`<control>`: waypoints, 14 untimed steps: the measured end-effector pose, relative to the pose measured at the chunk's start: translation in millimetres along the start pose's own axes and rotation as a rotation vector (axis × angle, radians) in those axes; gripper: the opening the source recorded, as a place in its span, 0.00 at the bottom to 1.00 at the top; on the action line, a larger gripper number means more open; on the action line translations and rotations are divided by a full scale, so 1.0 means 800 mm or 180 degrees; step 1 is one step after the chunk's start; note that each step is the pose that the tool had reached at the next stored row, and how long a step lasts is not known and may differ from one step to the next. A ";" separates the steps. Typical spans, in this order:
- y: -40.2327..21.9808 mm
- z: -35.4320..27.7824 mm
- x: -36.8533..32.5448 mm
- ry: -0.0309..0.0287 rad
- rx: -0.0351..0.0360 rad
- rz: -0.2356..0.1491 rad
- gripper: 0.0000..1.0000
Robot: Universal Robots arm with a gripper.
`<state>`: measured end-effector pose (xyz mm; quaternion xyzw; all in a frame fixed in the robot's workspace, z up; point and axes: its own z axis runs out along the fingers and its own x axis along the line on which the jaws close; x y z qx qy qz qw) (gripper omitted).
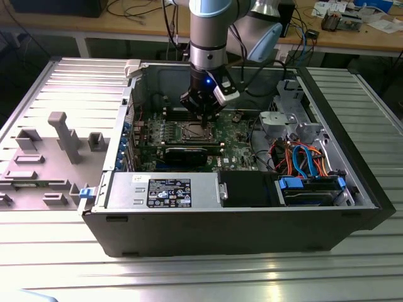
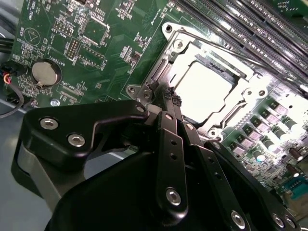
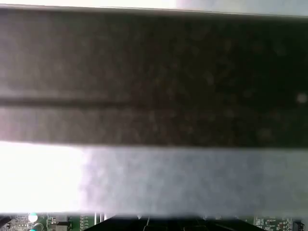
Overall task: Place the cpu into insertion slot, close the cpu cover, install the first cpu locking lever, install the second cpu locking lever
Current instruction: 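Install the second cpu locking lever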
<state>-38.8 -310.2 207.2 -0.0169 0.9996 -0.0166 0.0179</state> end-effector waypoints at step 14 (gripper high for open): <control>-0.0096 -0.0066 0.0001 0.0000 0.0001 0.0000 0.11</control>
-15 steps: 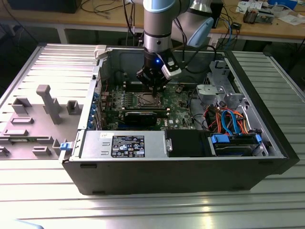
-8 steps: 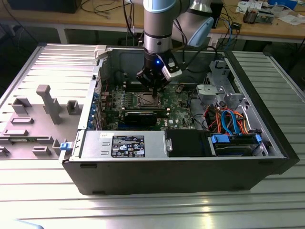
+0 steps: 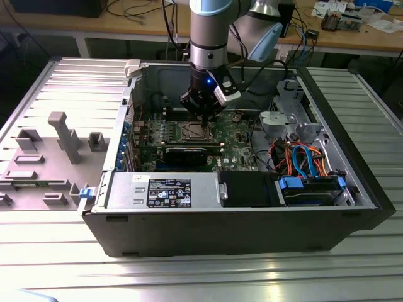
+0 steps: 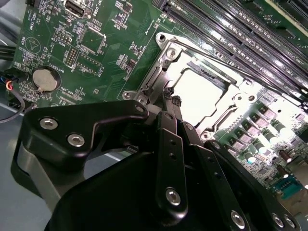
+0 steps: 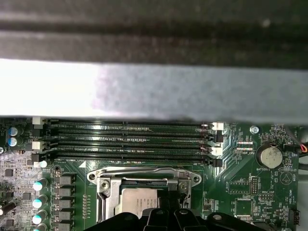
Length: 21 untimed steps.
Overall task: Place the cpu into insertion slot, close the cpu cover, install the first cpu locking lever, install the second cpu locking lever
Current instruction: 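Install the second cpu locking lever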
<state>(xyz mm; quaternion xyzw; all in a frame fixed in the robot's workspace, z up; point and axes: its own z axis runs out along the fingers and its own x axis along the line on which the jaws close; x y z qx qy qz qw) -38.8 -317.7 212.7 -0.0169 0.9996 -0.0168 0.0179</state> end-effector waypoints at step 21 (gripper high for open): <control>-0.0053 -0.0012 0.0002 0.0000 0.0000 0.0000 0.11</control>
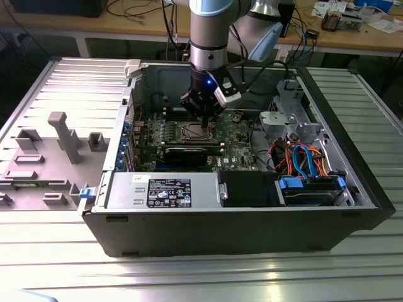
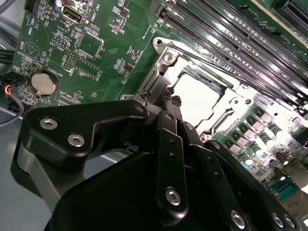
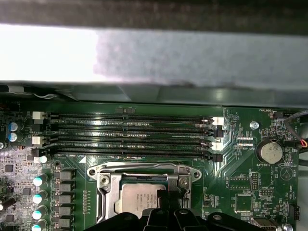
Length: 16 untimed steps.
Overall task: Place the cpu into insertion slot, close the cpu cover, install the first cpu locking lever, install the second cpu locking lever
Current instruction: 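Install the second cpu locking lever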
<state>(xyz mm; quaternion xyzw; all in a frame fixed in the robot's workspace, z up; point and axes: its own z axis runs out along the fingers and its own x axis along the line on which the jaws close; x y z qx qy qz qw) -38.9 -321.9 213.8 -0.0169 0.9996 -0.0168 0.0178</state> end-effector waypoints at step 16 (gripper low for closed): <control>-0.0100 -0.0382 -0.0011 -0.0001 -0.0001 0.0000 0.11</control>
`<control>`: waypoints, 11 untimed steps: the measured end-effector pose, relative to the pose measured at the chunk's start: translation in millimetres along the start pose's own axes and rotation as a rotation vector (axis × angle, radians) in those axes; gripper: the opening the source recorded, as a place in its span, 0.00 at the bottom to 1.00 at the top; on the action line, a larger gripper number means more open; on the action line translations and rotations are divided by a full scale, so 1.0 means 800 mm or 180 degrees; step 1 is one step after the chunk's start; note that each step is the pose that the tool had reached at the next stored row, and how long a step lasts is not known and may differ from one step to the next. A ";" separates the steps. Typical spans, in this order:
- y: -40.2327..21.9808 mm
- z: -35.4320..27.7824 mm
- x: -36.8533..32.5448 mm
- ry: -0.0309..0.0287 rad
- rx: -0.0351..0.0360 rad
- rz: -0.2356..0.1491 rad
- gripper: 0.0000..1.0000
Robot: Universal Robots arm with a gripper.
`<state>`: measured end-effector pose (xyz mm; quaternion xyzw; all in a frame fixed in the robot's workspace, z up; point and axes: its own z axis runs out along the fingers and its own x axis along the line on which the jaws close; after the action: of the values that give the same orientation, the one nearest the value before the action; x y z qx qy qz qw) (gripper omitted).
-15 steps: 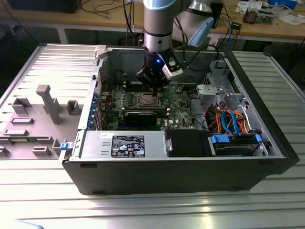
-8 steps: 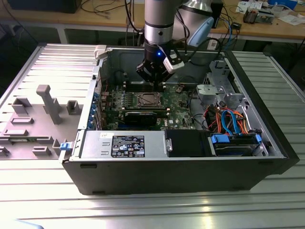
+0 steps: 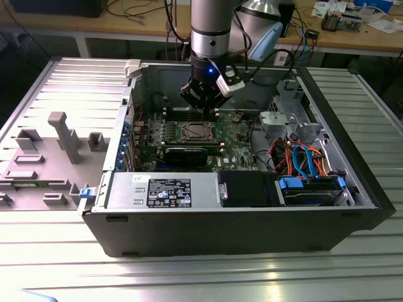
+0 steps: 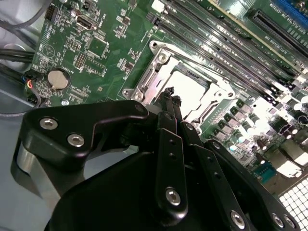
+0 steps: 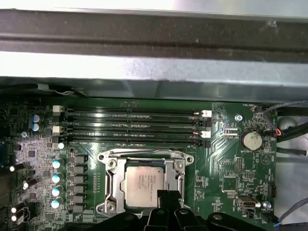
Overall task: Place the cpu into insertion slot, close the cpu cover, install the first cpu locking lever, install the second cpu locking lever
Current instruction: 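Install the second cpu locking lever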
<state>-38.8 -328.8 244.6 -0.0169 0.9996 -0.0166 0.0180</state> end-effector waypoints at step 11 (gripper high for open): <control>-0.0006 -0.0001 0.0000 0.0000 0.0001 0.0000 0.11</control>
<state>-38.9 -329.3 244.7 -0.0169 0.9996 -0.0167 0.0179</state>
